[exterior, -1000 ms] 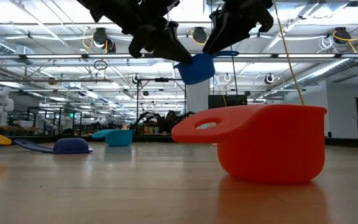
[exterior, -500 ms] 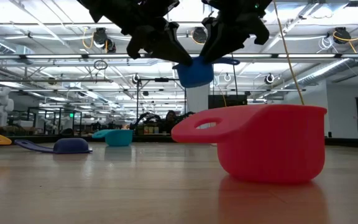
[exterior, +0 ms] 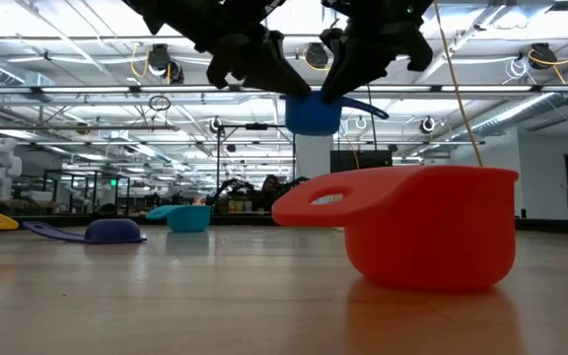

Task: Nest measuring cups in basket
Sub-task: Stack the blue measuring cup on top of the orange measuring cup in the white bin

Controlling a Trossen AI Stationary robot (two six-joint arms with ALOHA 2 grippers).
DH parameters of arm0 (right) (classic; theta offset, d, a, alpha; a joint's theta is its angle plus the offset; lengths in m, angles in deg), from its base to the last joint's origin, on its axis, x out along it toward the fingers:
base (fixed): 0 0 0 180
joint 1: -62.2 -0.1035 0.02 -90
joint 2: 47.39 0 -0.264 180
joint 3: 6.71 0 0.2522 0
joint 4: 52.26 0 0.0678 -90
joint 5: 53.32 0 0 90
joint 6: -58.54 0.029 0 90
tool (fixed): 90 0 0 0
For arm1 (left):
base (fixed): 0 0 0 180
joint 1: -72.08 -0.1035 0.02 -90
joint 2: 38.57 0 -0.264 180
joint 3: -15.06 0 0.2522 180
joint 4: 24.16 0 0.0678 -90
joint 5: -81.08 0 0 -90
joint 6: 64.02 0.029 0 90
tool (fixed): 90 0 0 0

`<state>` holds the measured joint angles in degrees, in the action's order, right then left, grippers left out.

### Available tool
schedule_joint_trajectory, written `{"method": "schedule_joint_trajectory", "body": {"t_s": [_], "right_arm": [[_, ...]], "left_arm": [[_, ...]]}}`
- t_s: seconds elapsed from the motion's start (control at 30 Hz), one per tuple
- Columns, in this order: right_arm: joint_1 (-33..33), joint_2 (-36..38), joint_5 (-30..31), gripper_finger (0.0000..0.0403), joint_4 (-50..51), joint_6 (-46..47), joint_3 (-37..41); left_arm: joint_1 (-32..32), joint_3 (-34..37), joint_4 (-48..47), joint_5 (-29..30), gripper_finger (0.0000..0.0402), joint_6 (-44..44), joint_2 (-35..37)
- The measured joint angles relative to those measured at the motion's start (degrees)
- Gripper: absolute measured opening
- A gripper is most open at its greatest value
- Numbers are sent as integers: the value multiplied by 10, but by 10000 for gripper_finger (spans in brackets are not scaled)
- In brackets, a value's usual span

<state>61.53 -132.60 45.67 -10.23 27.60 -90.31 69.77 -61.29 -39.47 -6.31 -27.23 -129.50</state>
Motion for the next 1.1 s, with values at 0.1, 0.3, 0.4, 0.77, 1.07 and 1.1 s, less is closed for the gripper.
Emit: {"method": "schedule_joint_trajectory", "body": {"t_s": [0.1, 0.3, 0.4, 0.77, 1.07, 1.1], "right_arm": [[0, 0, 4, 1, 6, 1, 0], [14, 0, 31, 1, 31, 5, 1], [29, 0, 32, 1, 49, 9, 1], [113, 14, 40, 0, 86, -37, 7], [196, 35, -32, 0, 85, -133, 46], [203, 36, -31, 0, 80, -142, 49]], "left_arm": [[0, -1, 22, 9, 71, -32, 0], [0, -1, 24, 54, 140, -71, 2], [0, -1, 20, 88, 164, -81, 2], [-11, -1, -42, 125, 184, -117, 17], [-20, -1, -68, 125, 184, -131, 15], [-20, -1, -68, 125, 184, -131, 15]]}}
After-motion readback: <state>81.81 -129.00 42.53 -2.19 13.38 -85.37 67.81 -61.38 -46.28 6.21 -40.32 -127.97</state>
